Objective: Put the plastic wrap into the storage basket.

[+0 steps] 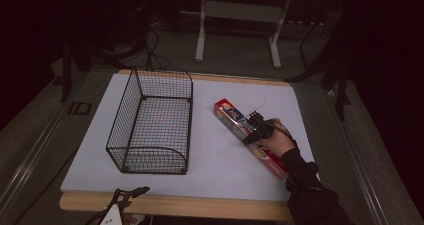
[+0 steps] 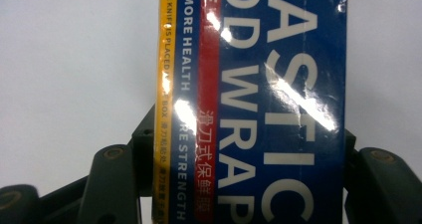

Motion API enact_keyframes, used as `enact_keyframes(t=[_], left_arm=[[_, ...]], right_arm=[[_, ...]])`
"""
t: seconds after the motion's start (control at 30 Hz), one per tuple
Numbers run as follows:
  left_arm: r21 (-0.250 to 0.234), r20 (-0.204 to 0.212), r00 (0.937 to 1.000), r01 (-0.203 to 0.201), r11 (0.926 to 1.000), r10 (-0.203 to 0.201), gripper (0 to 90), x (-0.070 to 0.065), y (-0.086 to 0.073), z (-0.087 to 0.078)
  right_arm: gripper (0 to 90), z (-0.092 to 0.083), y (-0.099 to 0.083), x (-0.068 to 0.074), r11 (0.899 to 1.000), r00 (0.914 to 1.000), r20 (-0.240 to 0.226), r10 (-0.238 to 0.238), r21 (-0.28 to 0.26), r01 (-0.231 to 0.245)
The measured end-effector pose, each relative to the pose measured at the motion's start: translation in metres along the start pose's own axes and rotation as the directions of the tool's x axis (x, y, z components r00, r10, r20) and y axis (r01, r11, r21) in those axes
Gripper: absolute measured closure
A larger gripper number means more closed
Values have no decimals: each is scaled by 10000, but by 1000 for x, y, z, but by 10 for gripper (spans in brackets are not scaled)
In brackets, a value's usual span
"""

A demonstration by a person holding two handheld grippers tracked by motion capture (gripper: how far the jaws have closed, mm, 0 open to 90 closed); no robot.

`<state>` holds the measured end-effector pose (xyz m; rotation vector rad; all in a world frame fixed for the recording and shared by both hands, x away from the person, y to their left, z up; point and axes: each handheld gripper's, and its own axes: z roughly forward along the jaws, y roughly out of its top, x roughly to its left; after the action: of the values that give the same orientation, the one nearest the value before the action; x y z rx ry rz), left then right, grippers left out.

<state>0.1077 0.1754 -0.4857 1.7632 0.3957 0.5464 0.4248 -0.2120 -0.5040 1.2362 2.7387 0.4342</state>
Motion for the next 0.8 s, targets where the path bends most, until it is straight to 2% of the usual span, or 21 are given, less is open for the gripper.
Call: enact_keyframes(t=[0.2,0.37,0.47,0.8], left_arm=[[17,-7,10000,-12,10000,12,1,0,0,0],[13,-6,10000,-6,10000,6,1,0,0,0],[24,-7,10000,-20,10000,20,1,0,0,0],[21,3,10000,-12,10000,12,1,0,0,0]], right_arm=[[396,-16,6,5,9977,9991,173,391,-556,-380],[396,-34,12,9,9887,9953,372,896,-1239,-844],[396,-40,15,12,9847,9945,503,924,-1526,-837],[397,-63,32,27,9690,9929,458,1101,-2271,-969]])
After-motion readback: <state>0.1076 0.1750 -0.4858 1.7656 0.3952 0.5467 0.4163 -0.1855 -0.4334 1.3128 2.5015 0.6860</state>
